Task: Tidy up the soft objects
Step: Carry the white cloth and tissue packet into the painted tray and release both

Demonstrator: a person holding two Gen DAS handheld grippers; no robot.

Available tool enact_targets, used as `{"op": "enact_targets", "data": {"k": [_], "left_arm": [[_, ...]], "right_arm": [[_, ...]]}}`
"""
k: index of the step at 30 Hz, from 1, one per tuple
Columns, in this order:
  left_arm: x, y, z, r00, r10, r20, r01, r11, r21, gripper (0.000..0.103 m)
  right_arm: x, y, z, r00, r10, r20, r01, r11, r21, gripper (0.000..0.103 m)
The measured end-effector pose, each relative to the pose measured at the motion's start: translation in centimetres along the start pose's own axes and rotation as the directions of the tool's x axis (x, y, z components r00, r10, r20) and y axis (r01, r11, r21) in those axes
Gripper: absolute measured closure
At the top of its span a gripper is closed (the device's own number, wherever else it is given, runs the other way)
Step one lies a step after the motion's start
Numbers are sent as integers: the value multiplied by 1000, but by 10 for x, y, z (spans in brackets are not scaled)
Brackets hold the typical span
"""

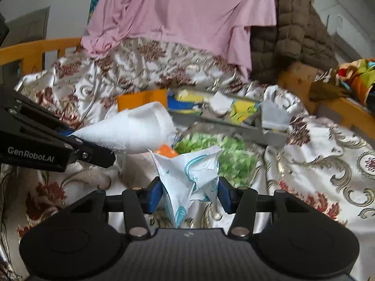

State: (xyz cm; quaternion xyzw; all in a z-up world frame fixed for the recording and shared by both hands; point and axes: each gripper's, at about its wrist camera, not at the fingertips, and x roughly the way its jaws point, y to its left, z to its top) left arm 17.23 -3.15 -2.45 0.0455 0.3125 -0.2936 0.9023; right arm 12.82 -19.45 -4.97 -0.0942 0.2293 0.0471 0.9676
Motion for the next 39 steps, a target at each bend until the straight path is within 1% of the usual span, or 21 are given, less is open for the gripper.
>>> {"op": "enact_targets", "data": {"k": [3,6,8,9,11,13,16,19,22,25,29,33,36,39], "left_arm": [[-6,2,4,999,32,44,-31,999,-19,94],[-13,5,16,995,46,88,-40,997,-67,94],[-15,4,30,991,63,120,-57,997,-54,94],[-15,4,36,989,70,134,-64,997,-47,94],[-10,6,51,984,84,155,-75,995,-67,94],[2,11,69,982,101,163,-86,992,-96,94],[25,20,97,976,136,172,-118,987,-110,94],[48,30,122,972,163,172,-141,981,-133,93],[73,40,144,969,187,163,-159,973,-168,93],[98,48,162,965,210,157,-179,965,-194,93],[129,56,179,965,225,133,-188,951,-246,93],[160,62,190,964,245,102,-212,941,-263,92],[181,70,195,969,235,77,-202,932,-300,92],[200,76,199,969,242,55,-211,921,-328,92]], "right_arm": [[-6,-3,4,999,-4,51,4,1000,5,48],[-6,-7,15,995,10,97,-10,1000,-6,48],[0,-9,26,989,13,145,-8,999,-37,48],[5,-12,32,986,15,168,-6,999,-51,47],[18,-20,44,980,20,197,-10,999,-53,47],[37,-32,56,978,20,208,-16,1000,-22,47],[63,-51,73,975,16,220,-23,999,29,47],[84,-70,88,970,6,244,-23,997,70,47],[100,-89,95,965,-11,263,-18,994,106,47],[119,-107,102,962,-28,273,-15,988,154,47],[136,-127,109,960,-43,277,-16,978,209,47],[153,-139,112,966,-42,254,-23,969,247,47],[166,-141,113,972,-45,231,-13,970,241,46],[180,-144,114,980,-34,197,-17,968,251,46]]}}
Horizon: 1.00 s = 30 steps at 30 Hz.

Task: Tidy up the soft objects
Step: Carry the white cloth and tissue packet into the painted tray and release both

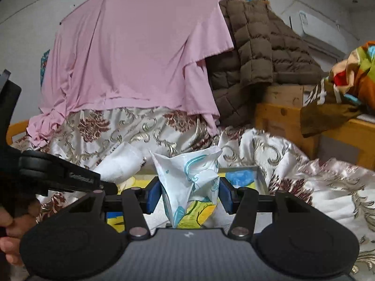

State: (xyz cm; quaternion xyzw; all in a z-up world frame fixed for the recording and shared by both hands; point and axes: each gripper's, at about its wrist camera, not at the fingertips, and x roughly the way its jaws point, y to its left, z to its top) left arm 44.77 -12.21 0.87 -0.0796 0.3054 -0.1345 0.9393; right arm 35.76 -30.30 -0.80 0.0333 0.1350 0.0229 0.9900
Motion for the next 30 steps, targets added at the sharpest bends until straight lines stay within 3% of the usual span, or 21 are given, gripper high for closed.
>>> {"op": "enact_targets", "data": {"k": [11,18,25,27,30], "left_arm": [[45,9,-3,990,91,-105,-98,993,-60,92],[57,7,-6,979,95,-180,-107,993,-57,92],[62,1,-11,968,107,-227,-117,993,-29,85],[61,0,-11,967,120,-223,-129,991,-26,77],[55,0,-11,970,138,-201,-146,989,-27,57]], "right_arm": [[35,-4,-13,992,-5,-123,4,1000,-10,46],[43,-1,-18,985,-1,-173,-4,1000,-30,44],[45,0,-20,982,-11,-190,3,999,-42,36],[46,-2,-20,981,-11,-195,3,999,-41,35],[43,-4,-20,981,-11,-194,3,999,-43,30]]}}
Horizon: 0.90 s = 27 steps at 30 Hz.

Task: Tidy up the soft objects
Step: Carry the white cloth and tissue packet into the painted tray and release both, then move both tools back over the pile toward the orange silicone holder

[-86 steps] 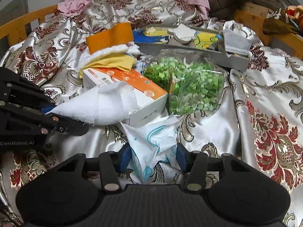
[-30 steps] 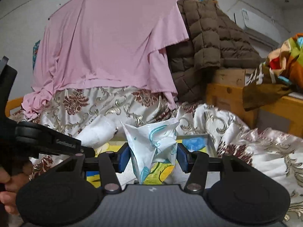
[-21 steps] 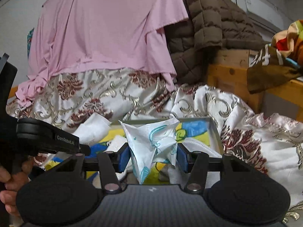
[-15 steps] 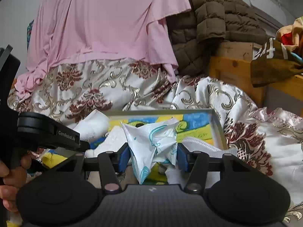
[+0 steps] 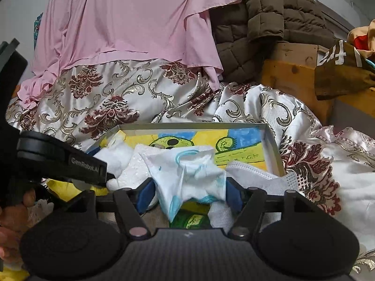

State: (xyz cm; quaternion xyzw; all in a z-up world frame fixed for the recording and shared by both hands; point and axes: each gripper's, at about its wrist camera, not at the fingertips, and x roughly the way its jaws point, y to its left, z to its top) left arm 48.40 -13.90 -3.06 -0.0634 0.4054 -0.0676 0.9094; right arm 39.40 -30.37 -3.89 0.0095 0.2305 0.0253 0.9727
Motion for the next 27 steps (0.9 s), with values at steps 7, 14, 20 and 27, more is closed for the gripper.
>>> {"op": "enact_targets", "data": {"k": [7,14,20,27], "left_arm": [[-23,8,1,999,-1,46,3,999,-49,34],[-55,15,1,996,-16,89,23,996,-81,28],[-96,22,-6,988,-60,141,71,995,-69,19],[-149,29,-25,969,-100,225,116,992,-57,4]], "right_arm": [[-16,-1,4,1000,12,15,-12,1000,-4,19],[-47,0,14,997,-1,81,1,1000,-1,10],[-83,-7,19,987,10,160,-21,997,68,3],[-132,-14,22,960,39,276,-84,985,153,0]]}}
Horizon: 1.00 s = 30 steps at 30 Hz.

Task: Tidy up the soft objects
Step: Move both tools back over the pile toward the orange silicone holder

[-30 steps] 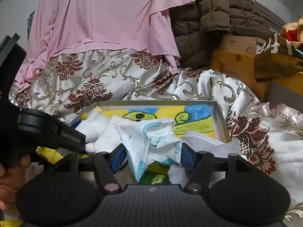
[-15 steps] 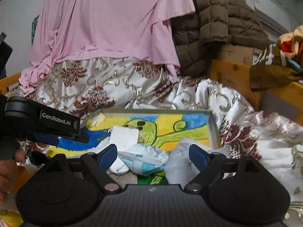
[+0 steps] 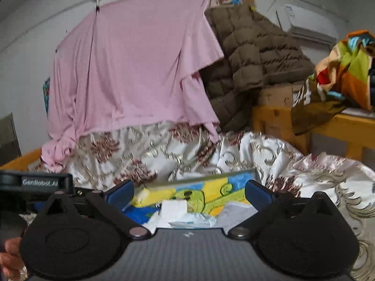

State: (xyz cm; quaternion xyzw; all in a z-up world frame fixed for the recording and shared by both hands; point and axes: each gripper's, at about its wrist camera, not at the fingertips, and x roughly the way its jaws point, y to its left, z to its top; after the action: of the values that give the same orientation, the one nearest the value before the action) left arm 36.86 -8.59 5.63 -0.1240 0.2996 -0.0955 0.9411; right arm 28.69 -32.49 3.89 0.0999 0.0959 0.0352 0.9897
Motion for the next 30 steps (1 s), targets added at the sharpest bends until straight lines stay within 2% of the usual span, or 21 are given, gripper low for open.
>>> {"op": "enact_targets", "data": {"k": [1,6,16,24,30], "left_arm": [[-7,0,-1,1000,1,12,-1,1000,3,1],[-43,0,-9,998,-13,64,10,999,33,1],[-107,4,-46,992,-42,119,35,998,58,1],[-145,14,-80,995,-47,86,40,996,82,1],[-171,22,-96,995,-34,98,22,993,119,1]], "right_arm": [[-7,0,2,1000,0,14,0,1000,5,0],[-37,3,4,999,-12,36,12,1000,20,0],[-95,19,-19,999,-26,37,25,999,19,0],[-128,51,-43,1000,-10,12,11,998,-56,0],[-148,65,-55,1000,7,-3,-7,997,-73,0]]}}
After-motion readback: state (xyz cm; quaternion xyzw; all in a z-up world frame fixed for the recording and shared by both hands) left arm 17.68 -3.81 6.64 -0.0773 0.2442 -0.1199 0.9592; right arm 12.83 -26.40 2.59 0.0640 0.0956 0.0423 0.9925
